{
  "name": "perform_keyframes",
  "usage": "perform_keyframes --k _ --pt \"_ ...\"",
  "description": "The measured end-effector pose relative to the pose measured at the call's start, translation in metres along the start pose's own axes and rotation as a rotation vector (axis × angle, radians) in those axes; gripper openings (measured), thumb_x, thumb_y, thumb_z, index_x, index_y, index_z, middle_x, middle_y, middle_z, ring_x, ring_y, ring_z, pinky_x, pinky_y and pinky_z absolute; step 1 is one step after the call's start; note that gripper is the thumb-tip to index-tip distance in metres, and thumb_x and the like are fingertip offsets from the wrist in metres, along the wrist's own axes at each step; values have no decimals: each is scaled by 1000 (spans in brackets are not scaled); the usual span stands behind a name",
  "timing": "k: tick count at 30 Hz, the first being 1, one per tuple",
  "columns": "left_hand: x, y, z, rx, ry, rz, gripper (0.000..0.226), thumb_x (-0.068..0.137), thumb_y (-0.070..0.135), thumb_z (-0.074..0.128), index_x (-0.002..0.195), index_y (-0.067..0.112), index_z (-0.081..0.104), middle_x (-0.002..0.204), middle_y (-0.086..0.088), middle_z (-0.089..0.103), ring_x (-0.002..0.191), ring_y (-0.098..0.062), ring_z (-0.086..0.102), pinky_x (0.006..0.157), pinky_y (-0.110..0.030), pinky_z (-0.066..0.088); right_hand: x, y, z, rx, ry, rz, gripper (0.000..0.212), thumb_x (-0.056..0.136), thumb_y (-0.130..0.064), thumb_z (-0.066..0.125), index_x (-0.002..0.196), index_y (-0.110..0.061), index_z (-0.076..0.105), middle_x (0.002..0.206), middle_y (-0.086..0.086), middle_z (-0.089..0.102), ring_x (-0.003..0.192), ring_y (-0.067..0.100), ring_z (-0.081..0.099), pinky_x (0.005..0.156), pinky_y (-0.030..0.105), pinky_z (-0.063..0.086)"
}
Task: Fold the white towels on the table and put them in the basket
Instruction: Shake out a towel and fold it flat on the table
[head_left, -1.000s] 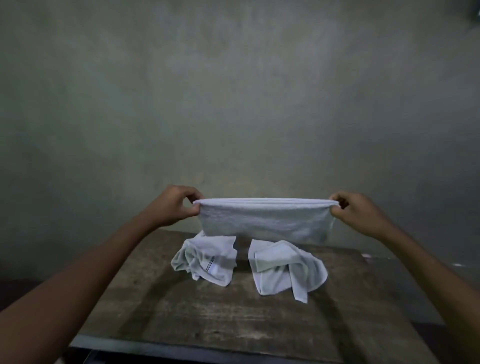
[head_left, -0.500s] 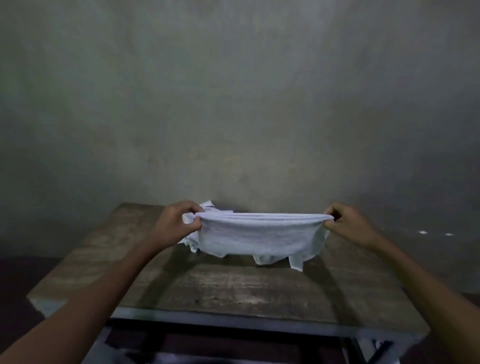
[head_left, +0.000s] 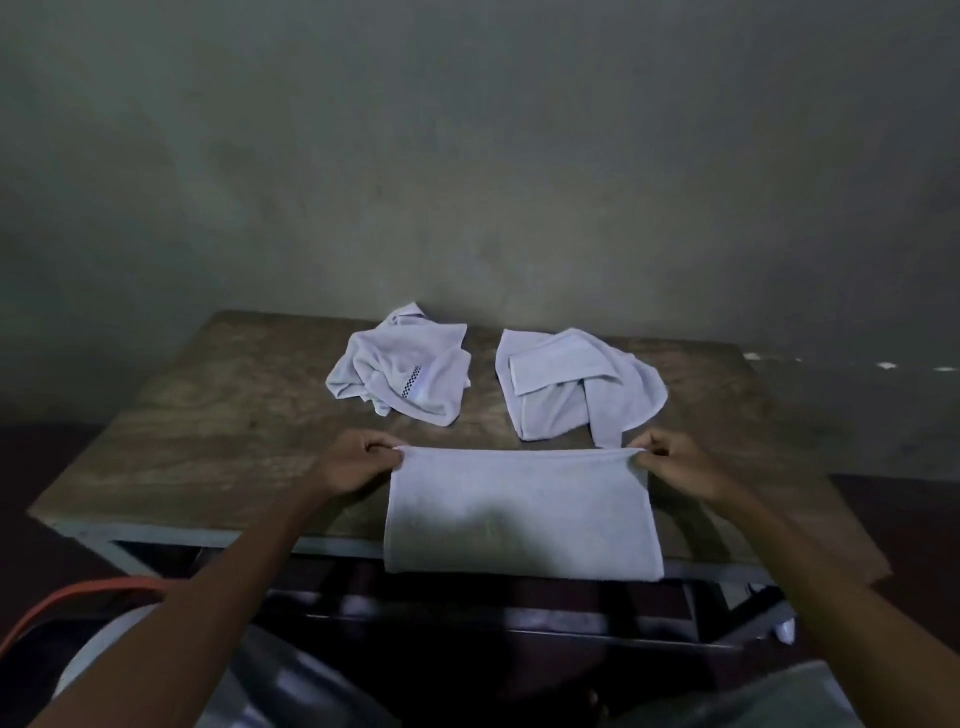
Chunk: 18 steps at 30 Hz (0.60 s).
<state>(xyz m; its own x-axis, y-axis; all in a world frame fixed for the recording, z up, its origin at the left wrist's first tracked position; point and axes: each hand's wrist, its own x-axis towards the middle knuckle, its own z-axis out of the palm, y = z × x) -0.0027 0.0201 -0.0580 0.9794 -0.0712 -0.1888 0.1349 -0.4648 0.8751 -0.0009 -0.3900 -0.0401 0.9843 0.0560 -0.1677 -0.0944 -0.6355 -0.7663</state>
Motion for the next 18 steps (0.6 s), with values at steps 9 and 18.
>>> perform_keyframes --k 9,18 --pt "33 -13 29 122 276 45 15 82 14 64 94 15 74 72 -4 69 70 -12 61 67 -23 47 21 22 26 113 142 142 11 88 -19 59 93 -19 69 90 0 69 86 17 64 80 39 53" --pt "0 -2 69 663 556 334 42 83 41 46 111 16 63 114 -12 61 103 -34 56 82 -43 45 -20 8 78 -404 605 -276 26 86 -28 56 109 -17 57 107 3 61 102 25 53 87 42 40"
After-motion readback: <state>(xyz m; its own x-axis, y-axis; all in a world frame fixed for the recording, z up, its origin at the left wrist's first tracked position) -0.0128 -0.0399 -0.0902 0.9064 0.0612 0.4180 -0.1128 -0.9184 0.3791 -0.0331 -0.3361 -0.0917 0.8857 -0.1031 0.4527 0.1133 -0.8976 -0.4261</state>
